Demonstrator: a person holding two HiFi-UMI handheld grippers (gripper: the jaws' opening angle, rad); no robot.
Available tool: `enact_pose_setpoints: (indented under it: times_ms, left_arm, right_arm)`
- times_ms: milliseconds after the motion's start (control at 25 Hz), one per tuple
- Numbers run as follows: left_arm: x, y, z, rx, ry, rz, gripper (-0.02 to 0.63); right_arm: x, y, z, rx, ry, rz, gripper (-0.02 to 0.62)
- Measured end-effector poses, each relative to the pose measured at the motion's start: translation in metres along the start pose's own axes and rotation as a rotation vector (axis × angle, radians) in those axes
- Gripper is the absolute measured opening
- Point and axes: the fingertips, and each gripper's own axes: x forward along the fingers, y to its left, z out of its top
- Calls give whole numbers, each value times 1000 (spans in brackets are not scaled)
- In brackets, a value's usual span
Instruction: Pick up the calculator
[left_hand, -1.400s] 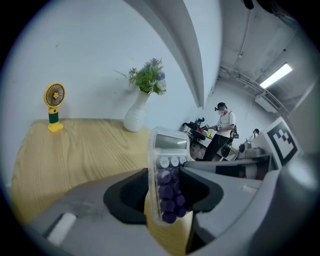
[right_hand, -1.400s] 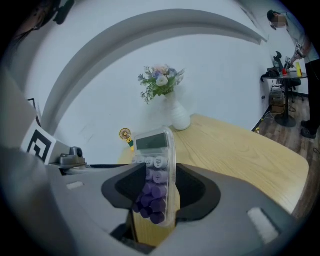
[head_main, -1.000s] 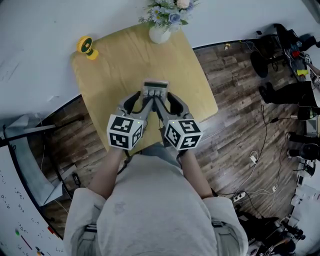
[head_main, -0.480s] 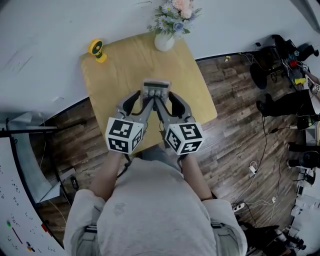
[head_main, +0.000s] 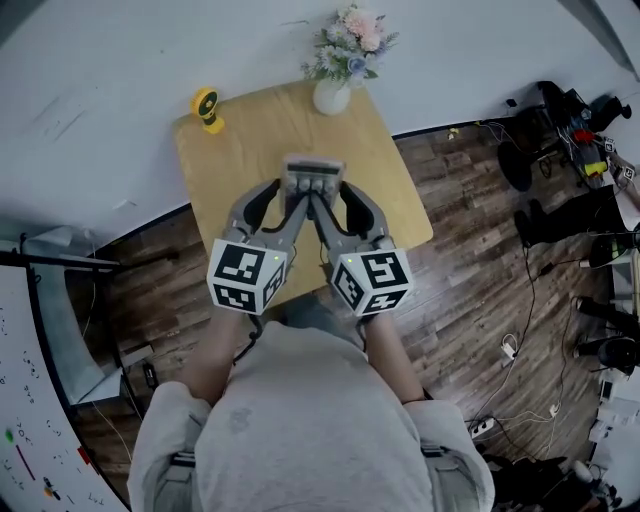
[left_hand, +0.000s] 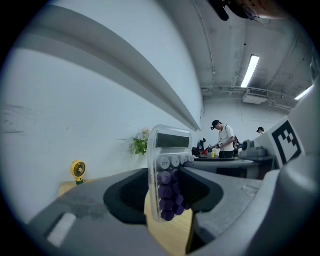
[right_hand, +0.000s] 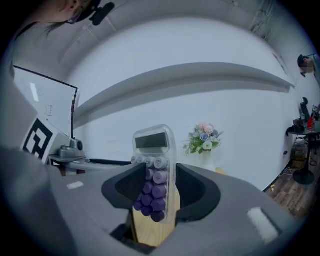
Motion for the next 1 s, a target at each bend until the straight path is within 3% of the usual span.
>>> enact_pose_setpoints:
  times_ms: [1000]
  left_arm:
    - [-68,-35,70,149,-180,13,195]
  right_arm:
    - [-55,54,69,-145,-174,7,187]
